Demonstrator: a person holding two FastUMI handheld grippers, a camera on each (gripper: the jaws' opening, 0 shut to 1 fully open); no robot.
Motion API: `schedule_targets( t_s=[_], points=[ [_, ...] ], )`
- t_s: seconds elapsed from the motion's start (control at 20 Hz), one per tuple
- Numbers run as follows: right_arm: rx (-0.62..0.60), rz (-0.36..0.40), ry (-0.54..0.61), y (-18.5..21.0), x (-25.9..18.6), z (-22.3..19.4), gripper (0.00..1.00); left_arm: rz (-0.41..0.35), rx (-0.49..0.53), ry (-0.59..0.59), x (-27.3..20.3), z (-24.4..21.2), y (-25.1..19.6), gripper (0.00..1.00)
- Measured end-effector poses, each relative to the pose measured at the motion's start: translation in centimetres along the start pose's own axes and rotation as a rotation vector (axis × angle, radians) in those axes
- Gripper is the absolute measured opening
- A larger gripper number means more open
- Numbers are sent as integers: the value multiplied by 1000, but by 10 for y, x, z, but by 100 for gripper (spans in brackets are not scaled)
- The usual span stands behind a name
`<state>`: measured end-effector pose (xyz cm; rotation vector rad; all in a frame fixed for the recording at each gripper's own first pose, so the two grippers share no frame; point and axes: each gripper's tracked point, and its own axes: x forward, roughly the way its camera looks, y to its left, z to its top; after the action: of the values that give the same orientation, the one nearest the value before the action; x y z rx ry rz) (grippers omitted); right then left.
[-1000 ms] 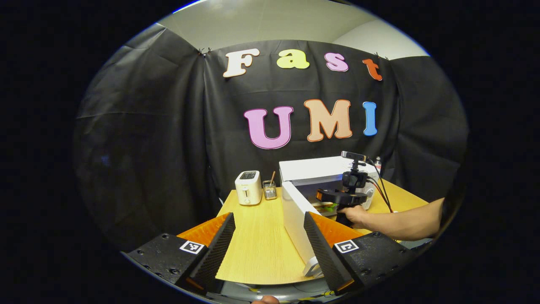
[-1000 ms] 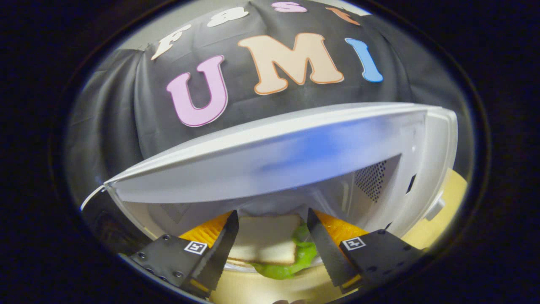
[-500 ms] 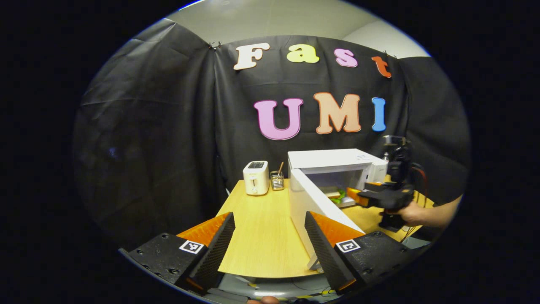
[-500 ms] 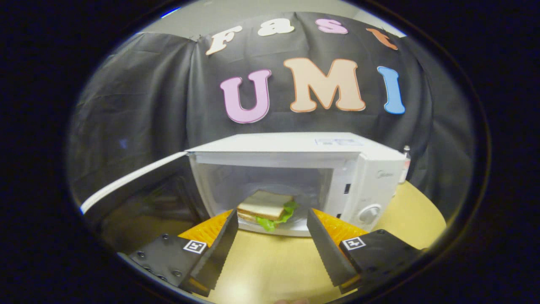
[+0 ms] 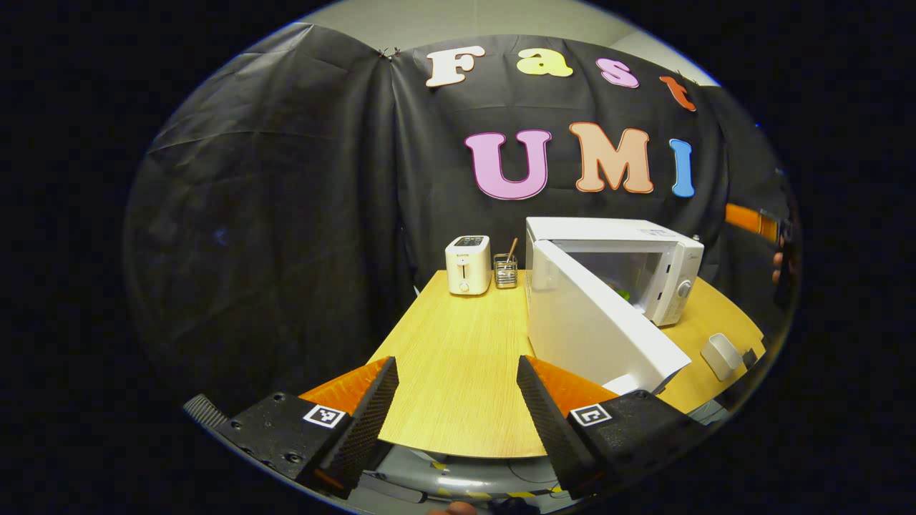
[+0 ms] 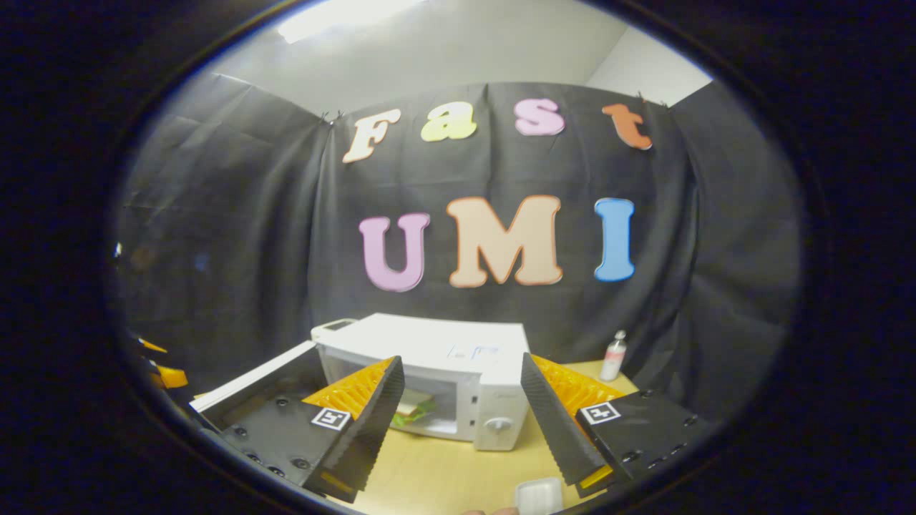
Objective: Open the microwave oven with the left hand, put the food in, and close the microwave oven.
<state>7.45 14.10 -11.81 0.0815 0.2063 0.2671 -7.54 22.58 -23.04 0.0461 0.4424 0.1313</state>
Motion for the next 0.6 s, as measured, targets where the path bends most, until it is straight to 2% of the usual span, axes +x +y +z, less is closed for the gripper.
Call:
schedule_targets(
  t_s=[0.15, 0.2, 0.35, 0.4, 0.45, 0.5, 0.6],
  points=[
    [-32, -46, -82, -34, -8, 48, 92, 10, -10, 55, 7, -17, -5, 97],
    [-31, -54, -99, -41, -10, 59, 99, 9, -7, 79, 9, -24, -7, 94],
    [-19, -79, -153, -60, -20, 90, 99, 137, 46, 128, 17, -41, 13, 3],
    [-21, -86, -171, -66, -22, 99, 99, 124, 40, 143, 19, -48, 4, 6],
    [-27, -91, -185, -70, -23, 106, 99, 99, 27, 167, 17, -55, -9, 0],
    [-36, -94, -194, -74, -23, 112, 92, 73, 15, 183, 16, -61, -22, 1],
    [-46, -95, -212, -79, -25, 123, 92, 41, 24, 195, 18, -65, -42, 1]
  ],
)
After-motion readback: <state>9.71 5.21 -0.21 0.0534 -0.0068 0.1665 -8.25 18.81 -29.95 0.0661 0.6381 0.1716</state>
